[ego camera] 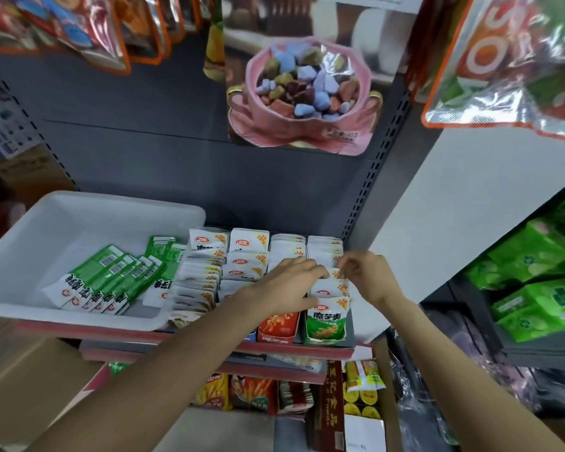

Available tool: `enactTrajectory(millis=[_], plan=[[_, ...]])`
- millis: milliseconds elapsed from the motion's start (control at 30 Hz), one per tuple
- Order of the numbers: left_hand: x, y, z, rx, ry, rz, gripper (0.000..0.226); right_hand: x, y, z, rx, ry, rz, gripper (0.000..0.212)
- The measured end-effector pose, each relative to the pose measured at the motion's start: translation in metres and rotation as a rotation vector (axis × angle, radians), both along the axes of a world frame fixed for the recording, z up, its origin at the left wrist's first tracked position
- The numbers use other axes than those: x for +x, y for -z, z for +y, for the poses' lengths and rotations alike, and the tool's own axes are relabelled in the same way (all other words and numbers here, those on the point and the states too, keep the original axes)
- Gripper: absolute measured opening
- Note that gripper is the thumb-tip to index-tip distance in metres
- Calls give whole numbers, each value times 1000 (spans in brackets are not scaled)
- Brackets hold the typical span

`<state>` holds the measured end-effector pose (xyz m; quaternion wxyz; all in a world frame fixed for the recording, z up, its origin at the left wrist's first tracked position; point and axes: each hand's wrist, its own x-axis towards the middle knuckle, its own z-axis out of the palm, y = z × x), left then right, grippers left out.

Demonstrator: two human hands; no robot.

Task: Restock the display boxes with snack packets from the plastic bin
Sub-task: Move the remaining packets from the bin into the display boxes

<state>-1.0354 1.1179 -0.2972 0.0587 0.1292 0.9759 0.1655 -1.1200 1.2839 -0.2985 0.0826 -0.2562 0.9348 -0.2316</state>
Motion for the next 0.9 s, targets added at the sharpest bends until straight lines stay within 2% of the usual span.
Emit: enactTrajectory(millis=[200,367,500,633,733,833,900], plan=[[13,-13,-18,111,-136,166,38,11,-15,-19,-125,50,30,17],[44,-21,-67,271,-464,311,26,44,-31,-83,-279,-82,-36,20],[81,-14,-131,334,-711,429,19,78,-33,-157,-320,-230,-68,24],[117,7,-207,330,-892,294,21,105,-23,-236,-279,-332,-89,25],[138,26,-260,323,-939,193,18,122,-7,-292,-194,-328,-130,26],[148,44,-304,269,-944,-1,20,138,19,-337,-33,-356,-202,27],[149,59,-330,204,-923,-153,23,147,35,-358,98,-374,-274,37]])
